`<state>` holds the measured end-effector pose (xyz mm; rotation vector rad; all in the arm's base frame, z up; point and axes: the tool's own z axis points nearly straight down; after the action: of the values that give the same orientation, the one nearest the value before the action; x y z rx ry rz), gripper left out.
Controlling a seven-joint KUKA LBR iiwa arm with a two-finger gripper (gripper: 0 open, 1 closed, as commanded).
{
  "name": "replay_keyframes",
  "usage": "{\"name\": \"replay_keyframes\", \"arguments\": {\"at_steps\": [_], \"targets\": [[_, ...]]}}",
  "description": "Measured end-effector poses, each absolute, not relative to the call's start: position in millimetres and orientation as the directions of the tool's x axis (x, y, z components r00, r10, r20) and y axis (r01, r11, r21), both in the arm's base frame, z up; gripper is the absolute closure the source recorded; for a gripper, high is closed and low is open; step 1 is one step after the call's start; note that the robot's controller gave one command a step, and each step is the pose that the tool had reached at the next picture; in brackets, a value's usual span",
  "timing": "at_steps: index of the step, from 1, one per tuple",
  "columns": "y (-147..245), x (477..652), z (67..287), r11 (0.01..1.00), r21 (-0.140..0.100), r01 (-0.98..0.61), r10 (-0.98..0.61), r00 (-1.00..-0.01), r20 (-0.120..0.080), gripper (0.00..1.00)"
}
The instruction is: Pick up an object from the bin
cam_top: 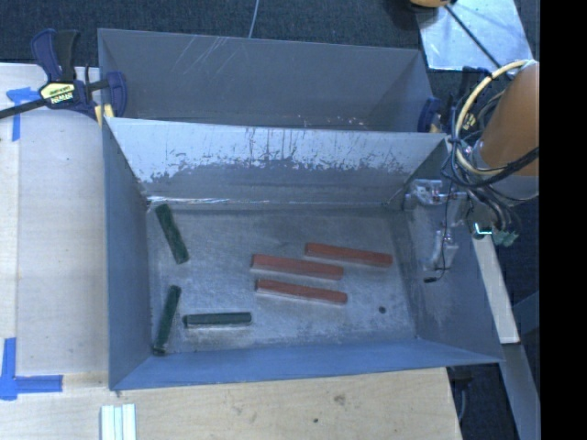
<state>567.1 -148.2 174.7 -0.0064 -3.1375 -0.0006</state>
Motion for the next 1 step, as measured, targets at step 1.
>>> {"name": "replay_keyframes", "arguments": {"at_steps": [1], "targets": [[-147.6,569.1,179.0,1.0,-0.001,0.001,0.001,-1.0,-0.004,0.0]]}}
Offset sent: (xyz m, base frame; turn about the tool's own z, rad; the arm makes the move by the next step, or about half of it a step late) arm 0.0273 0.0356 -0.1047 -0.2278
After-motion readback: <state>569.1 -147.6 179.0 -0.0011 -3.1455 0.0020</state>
